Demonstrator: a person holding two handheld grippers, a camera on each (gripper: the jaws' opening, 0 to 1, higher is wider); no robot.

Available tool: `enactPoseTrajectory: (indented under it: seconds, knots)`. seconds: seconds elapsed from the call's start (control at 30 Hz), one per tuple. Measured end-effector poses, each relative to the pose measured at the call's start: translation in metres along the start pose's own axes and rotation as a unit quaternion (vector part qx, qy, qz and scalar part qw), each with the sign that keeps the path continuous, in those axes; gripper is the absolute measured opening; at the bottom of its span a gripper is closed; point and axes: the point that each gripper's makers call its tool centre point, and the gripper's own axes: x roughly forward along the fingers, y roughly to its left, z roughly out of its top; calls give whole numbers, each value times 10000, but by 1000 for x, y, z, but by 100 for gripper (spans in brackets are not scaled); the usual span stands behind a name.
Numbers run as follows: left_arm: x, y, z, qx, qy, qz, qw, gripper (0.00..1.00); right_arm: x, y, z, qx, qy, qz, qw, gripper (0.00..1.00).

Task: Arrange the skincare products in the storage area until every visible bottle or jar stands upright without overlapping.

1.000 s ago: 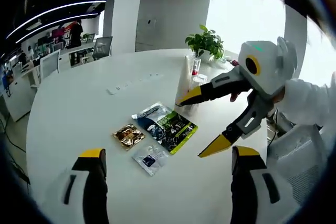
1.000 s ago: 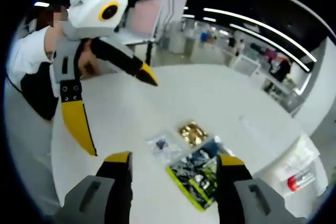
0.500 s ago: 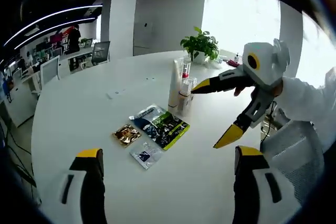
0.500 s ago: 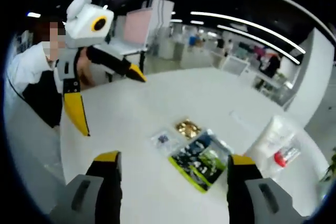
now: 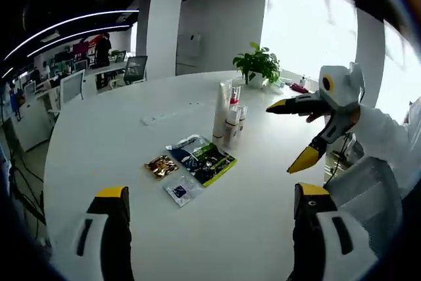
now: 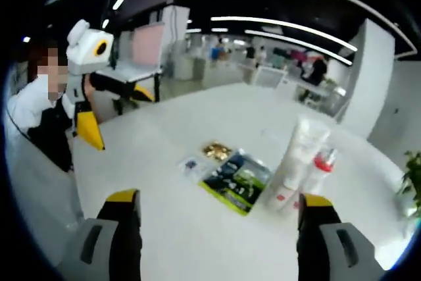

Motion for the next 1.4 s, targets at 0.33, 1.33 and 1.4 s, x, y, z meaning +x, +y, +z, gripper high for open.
enactPoseTrajectory:
  seconds: [0.33,1.33,1.4]
  knots:
    - [-8,-5,-2,-134,-173,127,9997,99,-21,-9,-10,389,-115,-283,9988,100]
    - [-11,-24,-30,-485,-238,191,9984,99,-29,-19,-54,875,133,-759,9932,100]
    - [-12,-26,-29,-534,-306,146,9980,99,-27,-18,-56,849,200,-765,9932,100]
